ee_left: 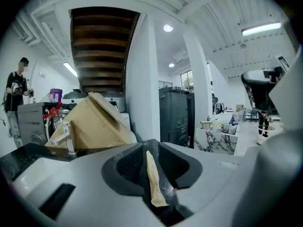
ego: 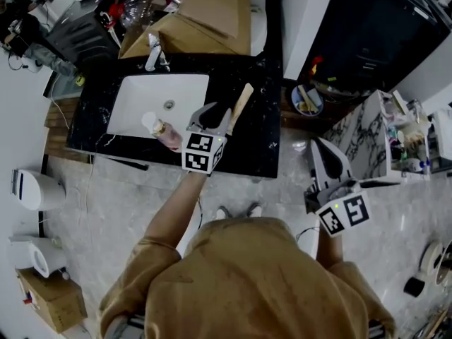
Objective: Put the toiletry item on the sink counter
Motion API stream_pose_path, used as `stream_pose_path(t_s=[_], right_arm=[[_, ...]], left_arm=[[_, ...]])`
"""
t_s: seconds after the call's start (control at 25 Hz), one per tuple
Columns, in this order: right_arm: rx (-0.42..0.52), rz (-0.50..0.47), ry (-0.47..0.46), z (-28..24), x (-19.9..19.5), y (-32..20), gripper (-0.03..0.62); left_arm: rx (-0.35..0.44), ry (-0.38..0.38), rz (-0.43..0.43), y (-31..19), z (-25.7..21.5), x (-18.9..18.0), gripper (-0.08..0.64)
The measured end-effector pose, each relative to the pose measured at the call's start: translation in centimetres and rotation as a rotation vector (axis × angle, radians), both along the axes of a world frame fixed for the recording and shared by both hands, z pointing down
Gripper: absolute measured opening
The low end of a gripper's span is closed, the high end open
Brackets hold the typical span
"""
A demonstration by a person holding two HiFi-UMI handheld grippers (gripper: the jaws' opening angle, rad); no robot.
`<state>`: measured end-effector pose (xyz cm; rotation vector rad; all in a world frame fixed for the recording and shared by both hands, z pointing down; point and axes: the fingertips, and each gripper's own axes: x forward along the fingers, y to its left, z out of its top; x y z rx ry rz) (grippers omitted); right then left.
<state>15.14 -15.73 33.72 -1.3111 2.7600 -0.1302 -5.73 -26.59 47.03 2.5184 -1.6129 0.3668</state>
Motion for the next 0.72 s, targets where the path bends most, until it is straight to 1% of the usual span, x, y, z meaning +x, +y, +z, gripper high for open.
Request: stream_pose_path(t_s=[0.08, 0.12, 0.2, 0.32, 0.4, 0.56, 0.72], right_arm=[[0.005, -0.011, -0.003, -0.1, -0.4, -0.1, 0.003], [0.007, -0.018, -0.007, -0.2, -0.6, -0.1, 0.003], [0.015, -0.031, -0.013, -0.4, -1.0, -0.3, 0.003], [0.031, -0.043, -0.006, -0.7, -1.7, -0.5, 0.003], [0.037, -0.039, -0.005, -0.9, -1.9, -0.7, 0.003], [0.042, -0.011, -0.010, -1.3, -1.6, -1.0, 0.003], [0.048, 0.010, -0.014, -1.7, -1.0, -1.1, 0.003]], left_arm=[[0.049, 0.019, -0.005, 0.8, -2.4, -0.5, 0.049], [0.079, 0.028, -0.005, 1.3, -3.7, -0.7, 0.029], [0.143, 0.033, -0.004, 2.4, -6.3, -1.2, 0.013], [0.233, 0.030, -0.005, 4.1, -9.4, -2.3, 0.005], [0.280, 0.039, -0.005, 5.6, -11.0, -3.1, 0.005], [0.342, 0.068, -0.025, 8.4, -14.0, -5.0, 0.005], [0.408, 0.106, -0.082, 10.7, -16.9, -7.3, 0.005]])
